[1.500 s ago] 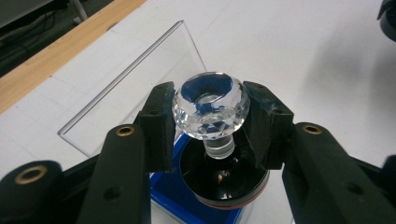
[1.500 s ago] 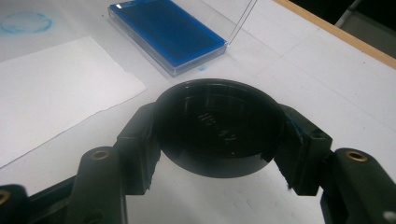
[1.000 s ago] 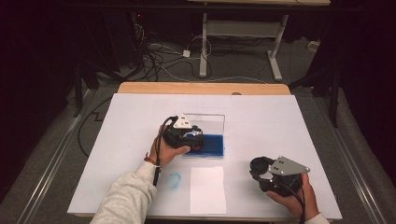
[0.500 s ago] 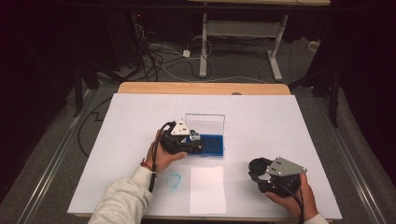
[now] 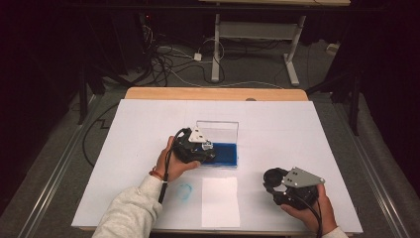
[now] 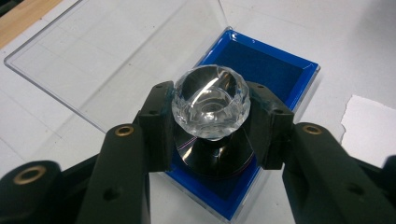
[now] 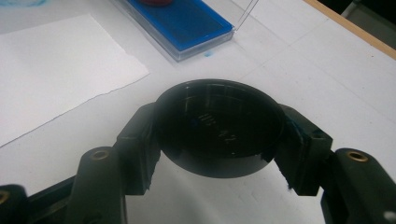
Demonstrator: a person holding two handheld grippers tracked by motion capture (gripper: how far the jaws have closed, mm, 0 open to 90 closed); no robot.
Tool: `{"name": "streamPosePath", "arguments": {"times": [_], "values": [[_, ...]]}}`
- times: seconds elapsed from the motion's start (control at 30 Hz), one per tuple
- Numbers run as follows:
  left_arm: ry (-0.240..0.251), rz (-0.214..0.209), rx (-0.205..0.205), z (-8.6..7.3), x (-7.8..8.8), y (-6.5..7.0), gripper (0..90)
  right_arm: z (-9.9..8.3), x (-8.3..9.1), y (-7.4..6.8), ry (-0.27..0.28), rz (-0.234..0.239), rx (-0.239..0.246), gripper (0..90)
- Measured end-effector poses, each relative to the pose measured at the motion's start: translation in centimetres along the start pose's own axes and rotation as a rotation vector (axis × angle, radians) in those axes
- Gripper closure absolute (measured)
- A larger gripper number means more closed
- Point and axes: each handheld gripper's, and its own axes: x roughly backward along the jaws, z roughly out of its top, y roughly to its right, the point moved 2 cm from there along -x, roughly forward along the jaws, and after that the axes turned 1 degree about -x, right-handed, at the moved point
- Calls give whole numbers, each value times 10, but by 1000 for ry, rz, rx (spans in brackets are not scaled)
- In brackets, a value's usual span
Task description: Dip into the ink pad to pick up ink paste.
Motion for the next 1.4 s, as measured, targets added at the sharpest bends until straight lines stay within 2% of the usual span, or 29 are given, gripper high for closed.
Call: {"name": "streamPosePath", "arguments": {"times": [0.1, 0.33, 0.47, 0.67, 0.93, 1.1, 1.13, 1.17, 1.2, 1.3, 1.4], "values": [[-16, 3, -3, 2, 0, 1, 548, 0, -1, -1, -4, 3, 7, 385], [-18, -11, 17, 3, -1, -1, 548, 0, -1, -1, -4, 5, 4, 385], [-43, -9, 3, 6, -1, -1, 548, 0, -1, -1, -5, 6, 5, 385], [-50, 6, -24, 4, 2, 2, 548, -1, -2, -1, -11, 7, 1, 385], [-50, 15, -27, 4, 1, 3, 548, -1, -1, -2, -18, 5, 5, 384], [-33, 35, -39, 8, -2, 5, 549, 0, -2, -2, -18, 5, 11, 385], [-31, 30, -40, 10, -2, 5, 549, 0, -2, -2, -20, 3, 7, 385], [-16, -3, -32, 13, -1, 5, 549, 0, -1, -2, -16, 1, 4, 385], [13, -19, -17, 17, 2, 5, 549, 0, -1, -1, -12, 1, 11, 385], [70, -23, -27, 36, 14, 4, 549, 0, 0, 0, -10, -4, 4, 384], [89, -24, -63, 54, 23, 6, 549, -1, 0, 1, -9, -1, 7, 384]]}}
